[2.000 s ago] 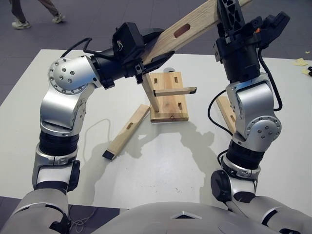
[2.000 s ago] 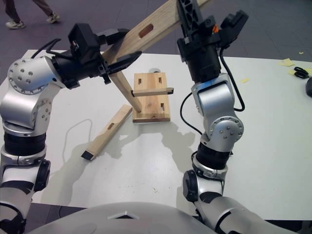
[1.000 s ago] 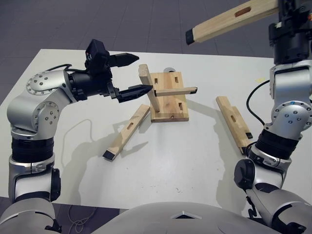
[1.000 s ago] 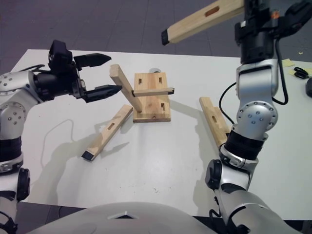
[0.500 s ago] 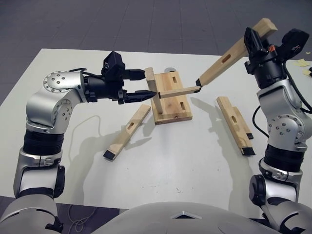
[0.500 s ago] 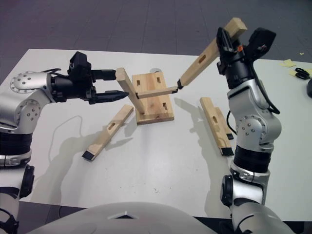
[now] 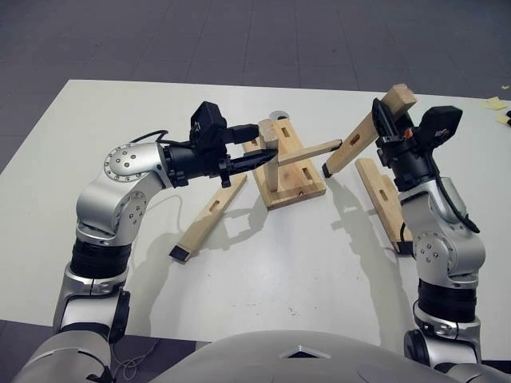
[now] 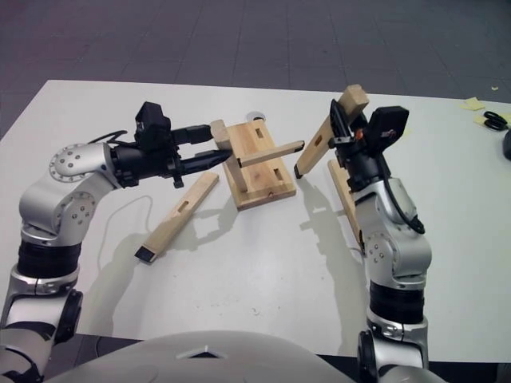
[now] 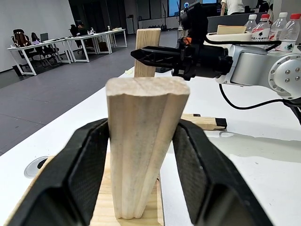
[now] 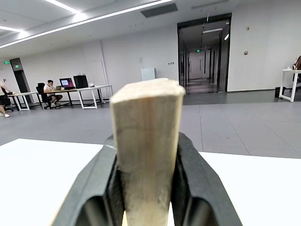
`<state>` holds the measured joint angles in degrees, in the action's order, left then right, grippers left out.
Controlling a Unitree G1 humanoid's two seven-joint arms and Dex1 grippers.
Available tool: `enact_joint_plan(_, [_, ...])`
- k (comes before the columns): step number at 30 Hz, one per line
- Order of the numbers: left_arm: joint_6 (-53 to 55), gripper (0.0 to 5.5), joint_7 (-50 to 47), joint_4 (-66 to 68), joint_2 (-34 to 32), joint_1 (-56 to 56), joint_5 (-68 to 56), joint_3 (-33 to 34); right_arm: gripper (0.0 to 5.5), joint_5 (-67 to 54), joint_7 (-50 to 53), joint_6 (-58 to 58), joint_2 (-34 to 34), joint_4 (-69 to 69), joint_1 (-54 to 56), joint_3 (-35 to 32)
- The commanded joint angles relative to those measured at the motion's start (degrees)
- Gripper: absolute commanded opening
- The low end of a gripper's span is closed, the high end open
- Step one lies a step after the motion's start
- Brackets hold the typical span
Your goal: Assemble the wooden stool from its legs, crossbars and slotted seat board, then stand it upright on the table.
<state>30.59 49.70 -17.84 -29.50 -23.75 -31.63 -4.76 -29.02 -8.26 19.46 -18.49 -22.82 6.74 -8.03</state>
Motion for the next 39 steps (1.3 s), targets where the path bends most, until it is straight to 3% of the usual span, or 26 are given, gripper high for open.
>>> enact_joint_plan(1, [1.50, 2.09, -0.73, -0.43, 0.28, 1.64, 0.20, -1.05, 1.04, 2.81, -1.25, -2.15, 0.58, -1.31, -1.05, 1.02])
enact_joint_plan(15, [0.86, 2.09, -1.76, -0.44, 0.59, 2.77, 0.82, -1.83, 1.04, 8.40, -3.72, -4.96, 4.17, -3.23, 0.69, 6.51])
enact_joint_plan(39, [-0.05, 2.09, -2.82, 0.18, 1.68, 3.43, 1.64, -3.13, 1.04, -2.77, -6.85, 8.34, 2.57, -7.13, 6.23, 1.57])
